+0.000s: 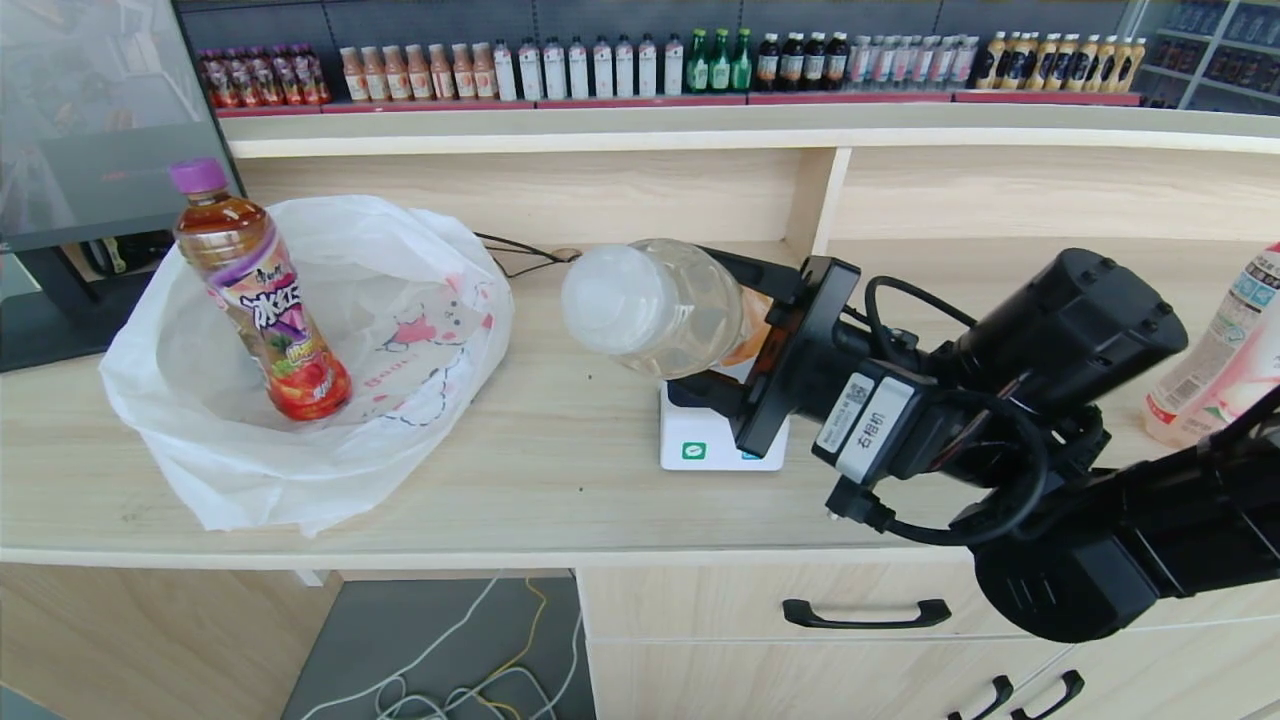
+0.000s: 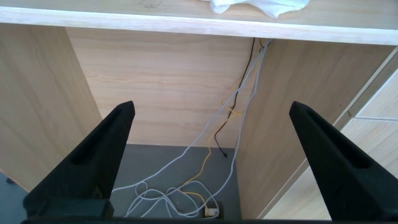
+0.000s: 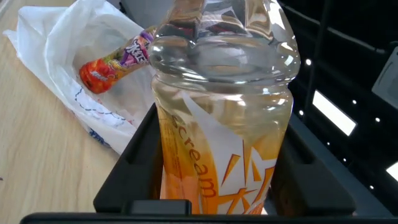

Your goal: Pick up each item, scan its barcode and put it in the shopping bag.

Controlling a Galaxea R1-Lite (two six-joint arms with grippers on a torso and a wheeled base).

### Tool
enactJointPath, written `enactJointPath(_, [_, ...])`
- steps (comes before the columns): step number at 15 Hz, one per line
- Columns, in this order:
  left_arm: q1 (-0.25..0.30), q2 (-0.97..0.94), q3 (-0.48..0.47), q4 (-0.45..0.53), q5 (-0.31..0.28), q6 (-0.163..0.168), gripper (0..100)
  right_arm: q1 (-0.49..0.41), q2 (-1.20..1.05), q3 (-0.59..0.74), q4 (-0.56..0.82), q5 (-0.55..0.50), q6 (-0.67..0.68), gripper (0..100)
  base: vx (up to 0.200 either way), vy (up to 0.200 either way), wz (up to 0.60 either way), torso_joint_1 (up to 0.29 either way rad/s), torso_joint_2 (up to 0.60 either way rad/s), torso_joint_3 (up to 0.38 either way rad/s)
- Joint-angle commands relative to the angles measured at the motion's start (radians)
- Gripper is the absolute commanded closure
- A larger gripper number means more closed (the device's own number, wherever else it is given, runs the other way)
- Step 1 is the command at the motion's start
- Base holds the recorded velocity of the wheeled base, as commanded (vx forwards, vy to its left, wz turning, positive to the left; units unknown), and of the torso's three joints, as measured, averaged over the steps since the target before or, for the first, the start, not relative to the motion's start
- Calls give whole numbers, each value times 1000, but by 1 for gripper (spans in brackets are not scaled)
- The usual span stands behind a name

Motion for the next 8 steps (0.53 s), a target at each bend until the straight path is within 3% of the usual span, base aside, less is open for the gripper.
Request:
enactJointPath(1, [0,0,0,0,0,0,0,0,9,2,0,0,-1,100,0,0,0,0,0,0])
enactJointPath(8, [0,0,0,0,0,-2,0,0,23,-2,-6,0,2,100,0,0,0,0,0,0])
